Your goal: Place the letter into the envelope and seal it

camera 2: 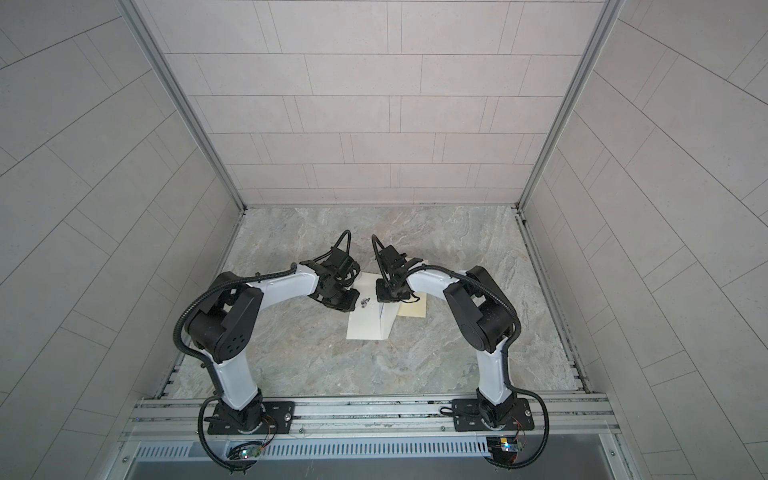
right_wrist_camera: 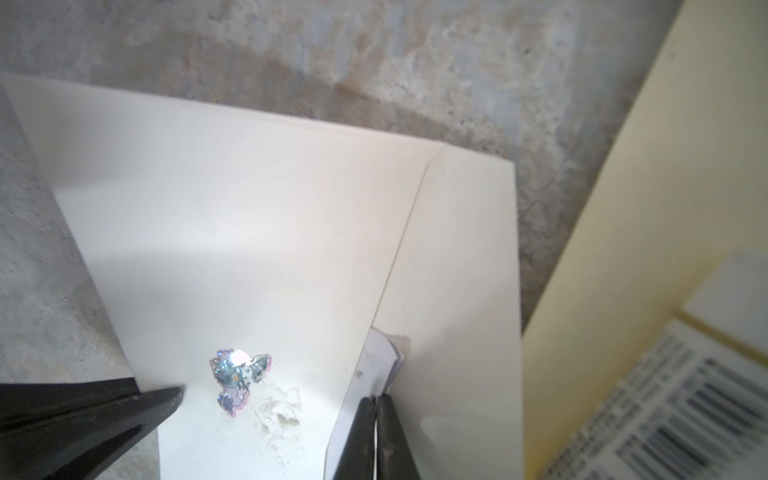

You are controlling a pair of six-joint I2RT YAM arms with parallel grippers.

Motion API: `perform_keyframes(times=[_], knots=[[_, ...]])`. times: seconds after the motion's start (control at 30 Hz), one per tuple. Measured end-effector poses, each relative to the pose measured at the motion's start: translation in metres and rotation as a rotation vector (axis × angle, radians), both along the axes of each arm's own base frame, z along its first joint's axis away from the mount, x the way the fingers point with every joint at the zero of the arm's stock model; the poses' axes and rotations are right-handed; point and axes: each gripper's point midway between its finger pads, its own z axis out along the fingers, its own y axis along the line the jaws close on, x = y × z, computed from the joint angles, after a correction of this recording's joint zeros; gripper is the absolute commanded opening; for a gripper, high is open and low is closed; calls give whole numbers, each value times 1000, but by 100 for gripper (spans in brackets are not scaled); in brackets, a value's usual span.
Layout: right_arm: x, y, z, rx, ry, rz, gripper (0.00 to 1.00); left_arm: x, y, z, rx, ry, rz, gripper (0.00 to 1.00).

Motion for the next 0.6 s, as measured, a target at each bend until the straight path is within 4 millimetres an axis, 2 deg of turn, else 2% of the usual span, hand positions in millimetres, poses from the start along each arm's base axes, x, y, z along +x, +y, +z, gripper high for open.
perform_keyframes(times=[0.13, 0.33, 0.4, 0.47, 0.6], knots=[[1, 3, 1, 24, 0, 5, 5, 0, 0, 0, 1, -1, -1, 14], [7, 11, 0, 74, -6, 21, 2, 3, -1, 1, 23, 8, -2, 19], [8, 15, 2, 95, -12, 26, 2, 5, -2, 1, 30, 12, 1, 25], [10, 19, 4, 116, -20, 36, 2, 8, -2, 1, 36, 8, 4, 27], [4, 38, 9, 183, -19, 91, 2, 15, -7, 2, 27, -13, 1, 30]])
